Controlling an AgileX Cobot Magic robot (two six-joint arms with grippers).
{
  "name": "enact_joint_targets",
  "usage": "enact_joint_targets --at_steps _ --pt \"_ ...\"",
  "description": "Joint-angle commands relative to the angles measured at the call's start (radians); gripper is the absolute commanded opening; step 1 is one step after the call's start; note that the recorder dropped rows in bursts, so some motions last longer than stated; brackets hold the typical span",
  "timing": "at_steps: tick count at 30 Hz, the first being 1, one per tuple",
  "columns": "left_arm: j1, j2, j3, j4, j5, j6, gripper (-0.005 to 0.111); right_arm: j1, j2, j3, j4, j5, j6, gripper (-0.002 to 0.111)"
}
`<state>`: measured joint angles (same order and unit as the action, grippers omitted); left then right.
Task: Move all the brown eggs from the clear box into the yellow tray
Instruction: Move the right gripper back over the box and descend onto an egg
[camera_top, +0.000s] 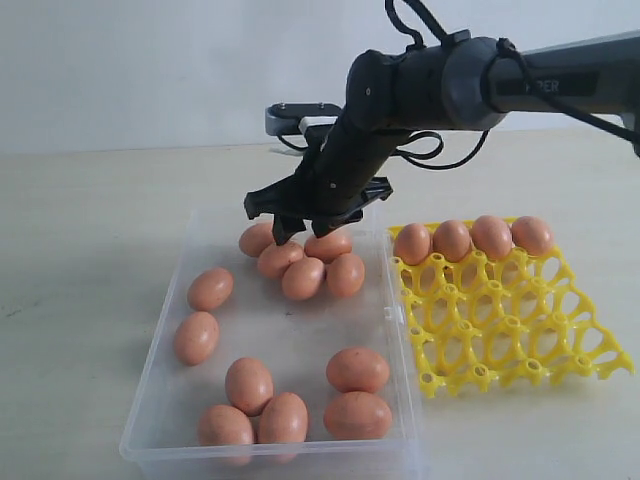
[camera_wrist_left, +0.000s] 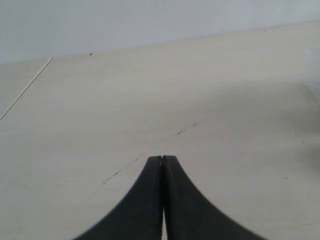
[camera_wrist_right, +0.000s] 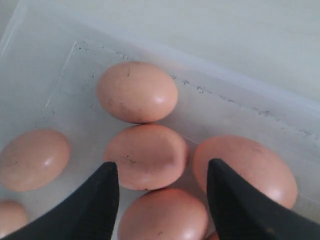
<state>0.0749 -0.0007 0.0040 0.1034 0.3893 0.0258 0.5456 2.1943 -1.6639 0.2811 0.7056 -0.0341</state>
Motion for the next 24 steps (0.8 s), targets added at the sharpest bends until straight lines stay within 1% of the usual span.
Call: enact_joint_targets --at_steps 1,12,24 --pt "-0.005 0.001 -0.004 0.0 -0.009 -0.004 0.0 0.001 0.026 -0.018 0.008 -0.002 -0.008 0.053" --pt "-0.005 0.001 -0.004 0.0 -0.009 -0.004 0.0 0.001 0.078 -0.018 0.116 -0.055 -0.01 0.053" --pt "-0.005 0.001 -0.004 0.0 -0.009 -0.004 0.0 0.001 0.124 -0.018 0.214 -0.059 -0.031 0.053"
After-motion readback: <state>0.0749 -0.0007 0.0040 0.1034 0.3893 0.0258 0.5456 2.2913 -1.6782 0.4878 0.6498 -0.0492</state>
